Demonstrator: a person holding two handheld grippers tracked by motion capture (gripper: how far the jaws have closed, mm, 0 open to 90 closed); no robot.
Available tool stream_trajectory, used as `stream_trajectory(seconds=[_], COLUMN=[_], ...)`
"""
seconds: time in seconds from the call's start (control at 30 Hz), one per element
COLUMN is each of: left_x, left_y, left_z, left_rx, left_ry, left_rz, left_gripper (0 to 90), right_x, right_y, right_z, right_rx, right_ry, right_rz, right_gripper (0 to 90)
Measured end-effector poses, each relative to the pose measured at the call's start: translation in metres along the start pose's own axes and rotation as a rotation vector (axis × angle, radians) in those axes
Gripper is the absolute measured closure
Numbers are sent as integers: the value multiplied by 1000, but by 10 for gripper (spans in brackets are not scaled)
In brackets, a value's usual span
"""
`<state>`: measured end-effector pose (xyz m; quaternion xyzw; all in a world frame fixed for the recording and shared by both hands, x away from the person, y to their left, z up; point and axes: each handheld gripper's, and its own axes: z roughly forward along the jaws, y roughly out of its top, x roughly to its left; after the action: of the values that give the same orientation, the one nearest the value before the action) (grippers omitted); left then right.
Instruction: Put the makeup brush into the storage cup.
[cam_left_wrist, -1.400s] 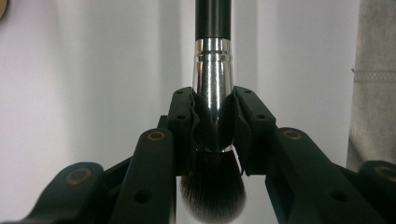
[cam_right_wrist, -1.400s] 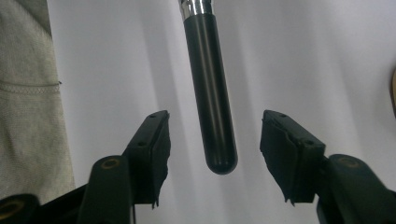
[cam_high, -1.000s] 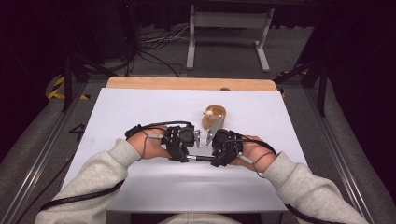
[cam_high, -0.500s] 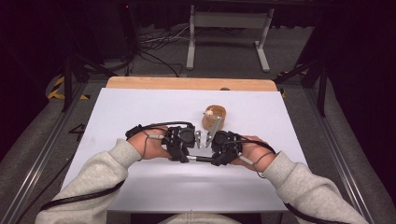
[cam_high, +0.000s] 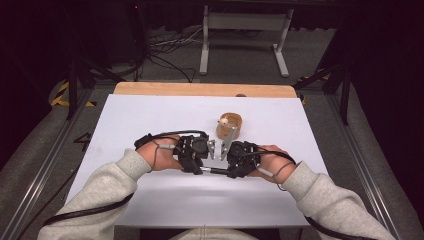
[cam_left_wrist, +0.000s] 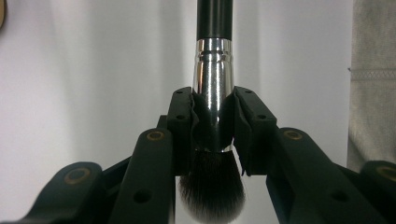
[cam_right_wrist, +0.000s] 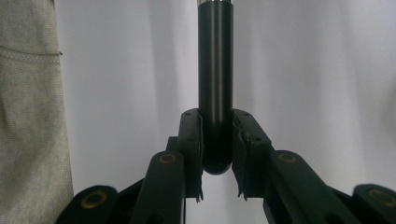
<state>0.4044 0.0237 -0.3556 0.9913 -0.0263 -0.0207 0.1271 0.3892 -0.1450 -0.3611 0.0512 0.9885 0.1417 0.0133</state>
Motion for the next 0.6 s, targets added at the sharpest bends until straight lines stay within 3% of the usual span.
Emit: stream_trajectory(seconds=[0.07,0.17,0.2,0.3,0.6], left_x=[1,3,3,4,4], left_y=[-1,-1,-1,-2,-15], left_z=[-2,-4,-6,-9,-18], left_rx=[1,1,-12,-23,-162], left_ry=[-14,-17,-20,-13,-3], left_rz=[1,13,-1,20,-2], left_gripper=[684,555,555,434,272], right_x=[0,0,0,0,4], right_y=[0,-2,-2,-4,-13], right_z=[-1,-1,-1,-1,-10], right_rx=[-5,3,4,2,-47], right_ry=[-2,-2,3,8,13], right_rz=[8,14,13,9,30], right_gripper=[752,753,753,752,753])
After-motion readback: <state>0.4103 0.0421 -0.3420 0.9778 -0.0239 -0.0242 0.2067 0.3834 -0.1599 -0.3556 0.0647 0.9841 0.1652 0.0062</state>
